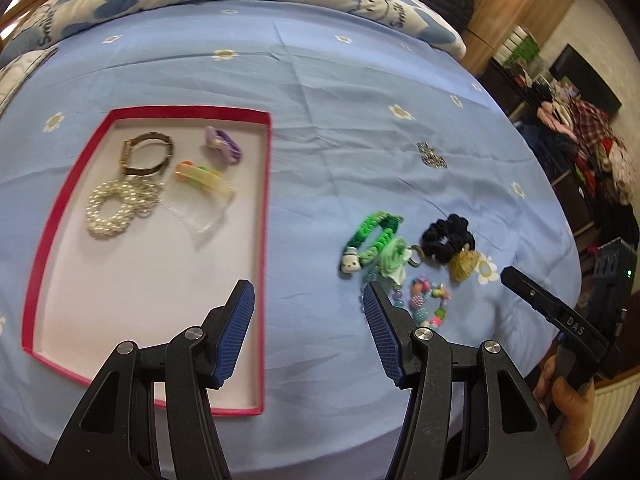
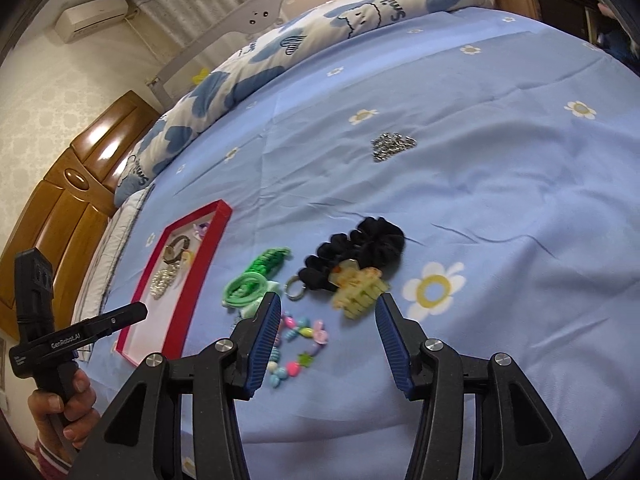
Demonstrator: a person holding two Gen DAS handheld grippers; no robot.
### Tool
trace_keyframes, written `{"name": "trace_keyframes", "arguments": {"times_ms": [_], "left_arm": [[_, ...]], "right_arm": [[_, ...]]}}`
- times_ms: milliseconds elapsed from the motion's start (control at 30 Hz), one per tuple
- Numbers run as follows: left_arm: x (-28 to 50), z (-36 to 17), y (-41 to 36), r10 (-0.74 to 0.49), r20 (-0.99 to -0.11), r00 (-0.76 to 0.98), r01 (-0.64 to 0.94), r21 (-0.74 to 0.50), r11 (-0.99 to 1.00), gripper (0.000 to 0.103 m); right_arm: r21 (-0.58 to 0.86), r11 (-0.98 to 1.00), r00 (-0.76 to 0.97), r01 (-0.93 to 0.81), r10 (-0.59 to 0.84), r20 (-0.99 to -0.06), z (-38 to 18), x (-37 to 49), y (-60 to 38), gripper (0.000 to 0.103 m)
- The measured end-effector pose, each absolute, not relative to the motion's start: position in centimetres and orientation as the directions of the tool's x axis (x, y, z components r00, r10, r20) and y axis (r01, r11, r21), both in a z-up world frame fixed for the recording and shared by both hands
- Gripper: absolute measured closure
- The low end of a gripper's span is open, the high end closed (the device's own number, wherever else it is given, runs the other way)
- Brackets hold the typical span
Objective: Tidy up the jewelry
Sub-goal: 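Grasp the green hair tie with the left gripper while the right gripper grasps the black scrunchie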
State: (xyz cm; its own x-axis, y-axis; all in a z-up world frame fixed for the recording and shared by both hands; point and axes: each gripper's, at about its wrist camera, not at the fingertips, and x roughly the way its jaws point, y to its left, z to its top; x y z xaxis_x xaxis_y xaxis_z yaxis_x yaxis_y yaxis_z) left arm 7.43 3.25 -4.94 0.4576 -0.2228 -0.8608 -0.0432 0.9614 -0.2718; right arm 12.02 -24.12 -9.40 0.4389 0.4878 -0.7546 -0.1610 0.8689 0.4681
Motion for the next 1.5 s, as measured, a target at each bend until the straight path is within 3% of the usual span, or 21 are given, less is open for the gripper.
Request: {"name": "trace_keyframes", "arguments": {"times_ms": [733,800,867,933,967,1100,1500], "left_arm": [[13.4,-8.2,-4.2,-0.275,-0.889,0.367,0.131,-0.244,0.961,0.048],[13.6,-8.7,-4.6,-0.268,-0.895,0.356,0.139,-0.233,0.963,0.054],[13.7,-9.2,-5.0,-0.27,-0.9,0.342,0.147,-0.233,0.961,0.077],[13.8,-9.6,-5.2,-0.273,-0.905,0.327,0.158,-0.233,0.96,0.093],[13.8,-9.7,-5.3,-0.275,-0.904,0.326,0.163,-0.233,0.959,0.096],[13.3,-9.0,-5.0,-0.282,-0.892,0.352,0.166,-0.237,0.957,0.097],[10.8,-5.9,0.4,-0.342,-0.834,0.434,0.054,-0.354,0.933,0.097]], "right_arm": [[0.459,0.881,0.383,-0.114,0.465,-0.798,-12.8,18.6,-24.9,0.051],[0.463,0.879,0.36,-0.119,0.472,-0.804,-13.4,19.1,-24.5,0.052],[0.465,0.876,0.338,-0.127,0.479,-0.81,-14.0,19.2,-24.0,0.056],[0.453,0.882,0.333,-0.132,0.47,-0.817,-14.3,19.1,-23.6,0.084],[0.453,0.882,0.329,-0.131,0.47,-0.819,-14.5,19.2,-23.5,0.087],[0.464,0.877,0.358,-0.129,0.477,-0.803,-14.2,18.8,-23.7,0.092],[0.536,0.826,0.449,-0.178,0.552,-0.702,-9.3,17.8,-23.0,0.093]]}}
